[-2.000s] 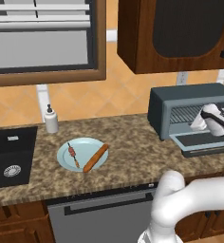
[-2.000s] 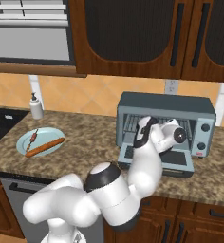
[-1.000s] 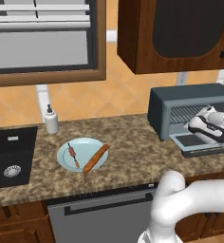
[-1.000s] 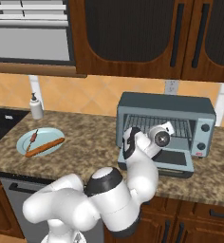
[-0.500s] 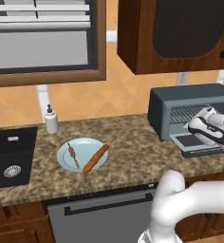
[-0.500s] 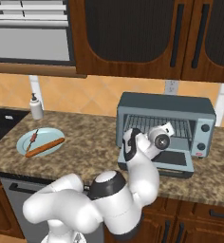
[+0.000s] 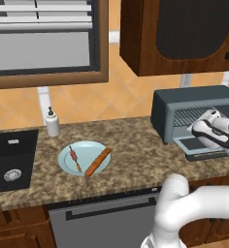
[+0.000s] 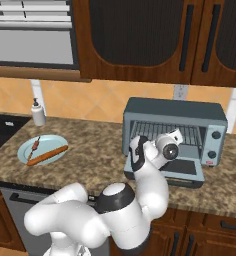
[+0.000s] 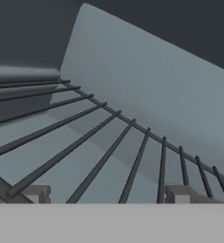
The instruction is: Pick up the kebab skewer and baguette bread, and place them inside the toaster oven. Close the toaster oven door and start by setting the timer.
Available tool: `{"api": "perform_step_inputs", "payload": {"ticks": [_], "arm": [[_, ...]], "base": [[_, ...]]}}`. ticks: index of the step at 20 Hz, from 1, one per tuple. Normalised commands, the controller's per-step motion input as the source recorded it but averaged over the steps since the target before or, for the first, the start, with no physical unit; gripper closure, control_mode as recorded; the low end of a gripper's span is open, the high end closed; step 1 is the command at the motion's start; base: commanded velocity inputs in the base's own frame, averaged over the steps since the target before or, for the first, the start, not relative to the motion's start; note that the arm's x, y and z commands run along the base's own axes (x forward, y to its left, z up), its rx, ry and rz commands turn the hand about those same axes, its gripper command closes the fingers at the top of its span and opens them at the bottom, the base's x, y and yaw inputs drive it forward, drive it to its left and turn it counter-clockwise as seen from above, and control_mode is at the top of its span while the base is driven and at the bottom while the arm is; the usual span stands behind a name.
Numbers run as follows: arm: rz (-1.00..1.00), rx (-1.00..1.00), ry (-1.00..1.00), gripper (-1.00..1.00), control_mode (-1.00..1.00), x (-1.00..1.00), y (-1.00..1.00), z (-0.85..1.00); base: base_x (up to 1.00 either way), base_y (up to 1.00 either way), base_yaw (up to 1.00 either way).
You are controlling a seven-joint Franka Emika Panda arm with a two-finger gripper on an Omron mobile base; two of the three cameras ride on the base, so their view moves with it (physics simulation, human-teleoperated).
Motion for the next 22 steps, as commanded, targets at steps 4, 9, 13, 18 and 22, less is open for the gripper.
{"api": "perform_step_inputs", "payload": {"ticks": [4, 9, 13, 18, 22], "arm": [[0.0, 0.25, 0.0, 1.0, -1.0, 0.07, -0.04, -0.32], [0.0, 0.24, 0.1, 1.0, -1.0, -0.18, -0.13, -0.19], [0.0, 0.23, 0.14, 1.0, -1.0, -0.54, -0.18, -0.22], [0.0, 0.23, 0.12, 1.0, -1.0, -0.86, -0.23, -0.19], [0.0, 0.24, 0.1, 1.0, -1.0, -1.0, -0.33, -0.09]], "base": [[0.0, 0.0, 0.0], [0.0, 0.0, 0.0], [0.0, 0.0, 0.0], [0.0, 0.0, 0.0], [0.0, 0.0, 0.0]]}}
